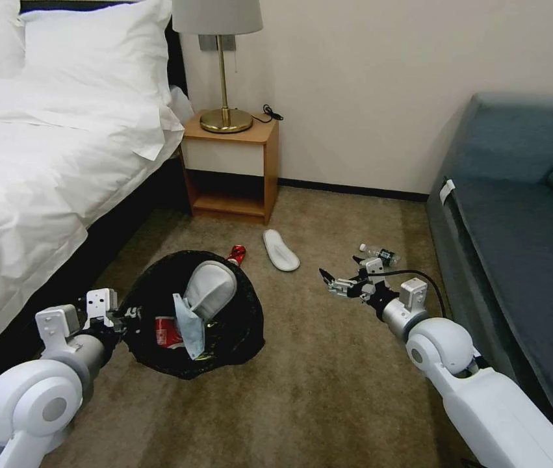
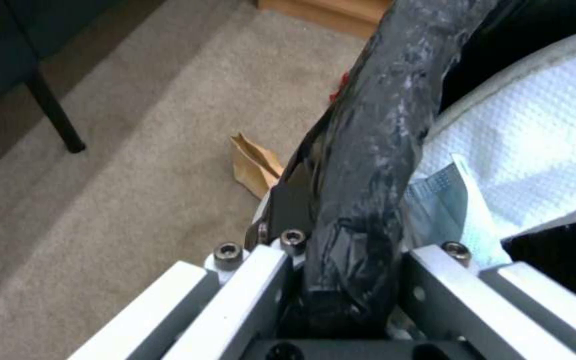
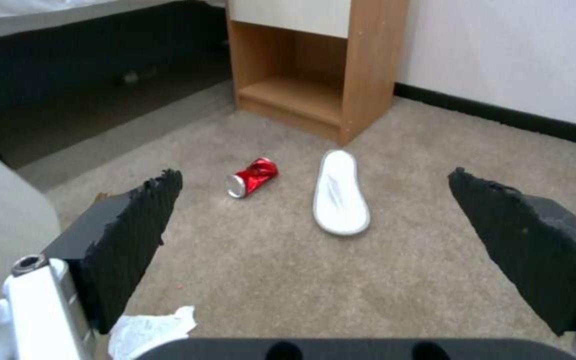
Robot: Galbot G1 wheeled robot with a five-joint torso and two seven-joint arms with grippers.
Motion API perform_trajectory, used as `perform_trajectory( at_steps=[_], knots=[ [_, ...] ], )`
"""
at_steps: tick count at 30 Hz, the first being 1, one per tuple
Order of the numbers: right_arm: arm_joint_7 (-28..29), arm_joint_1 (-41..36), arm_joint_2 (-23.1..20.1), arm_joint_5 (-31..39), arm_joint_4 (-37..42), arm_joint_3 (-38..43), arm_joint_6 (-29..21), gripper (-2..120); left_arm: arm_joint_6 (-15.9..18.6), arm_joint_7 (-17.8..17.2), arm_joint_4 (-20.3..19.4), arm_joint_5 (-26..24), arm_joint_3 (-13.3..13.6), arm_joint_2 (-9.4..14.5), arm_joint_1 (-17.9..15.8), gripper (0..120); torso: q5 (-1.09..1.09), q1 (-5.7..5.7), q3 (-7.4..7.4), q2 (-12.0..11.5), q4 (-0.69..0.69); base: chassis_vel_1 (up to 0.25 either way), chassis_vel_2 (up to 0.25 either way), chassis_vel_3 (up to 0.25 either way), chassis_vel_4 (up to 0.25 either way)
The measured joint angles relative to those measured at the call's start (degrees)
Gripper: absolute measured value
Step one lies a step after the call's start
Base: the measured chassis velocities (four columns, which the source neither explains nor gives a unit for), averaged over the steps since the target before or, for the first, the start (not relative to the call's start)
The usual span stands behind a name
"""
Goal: Pick up the trash bin, then pick up the garbage on the floor and place it into the trash bin.
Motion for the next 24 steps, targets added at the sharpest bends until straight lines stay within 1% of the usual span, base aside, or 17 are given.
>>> perform_trajectory(
  at_steps=[10, 14, 24],
  knots=[
    [-0.4, -0.8, 0.1, -0.4, 0.1, 0.0, 0.0, 100, 0.0, -0.1, -1.0, -1.0, -1.9, -0.3, 0.2, 2, 0.00, 0.00, 0.00, 0.0, -0.01, -0.004, 0.003, 0.005, -0.007],
    [-0.5, -0.9, 0.1, -0.5, 0.0, 0.0, 0.0, 100, 0.0, -0.1, -1.2, -1.5, -2.6, -0.3, 0.3, 2, 0.01, 0.00, 0.00, 0.0, 0.00, -0.066, 0.066, 0.075, -0.071],
    [-1.1, -1.1, 0.3, -1.3, -0.4, -0.5, 0.2, 100, 0.0, -0.1, -1.3, -1.7, -3.0, -0.2, 0.2, 2, 0.00, 0.00, 0.00, 0.0, -0.01, -0.071, 0.083, 0.089, -0.067]
  ],
)
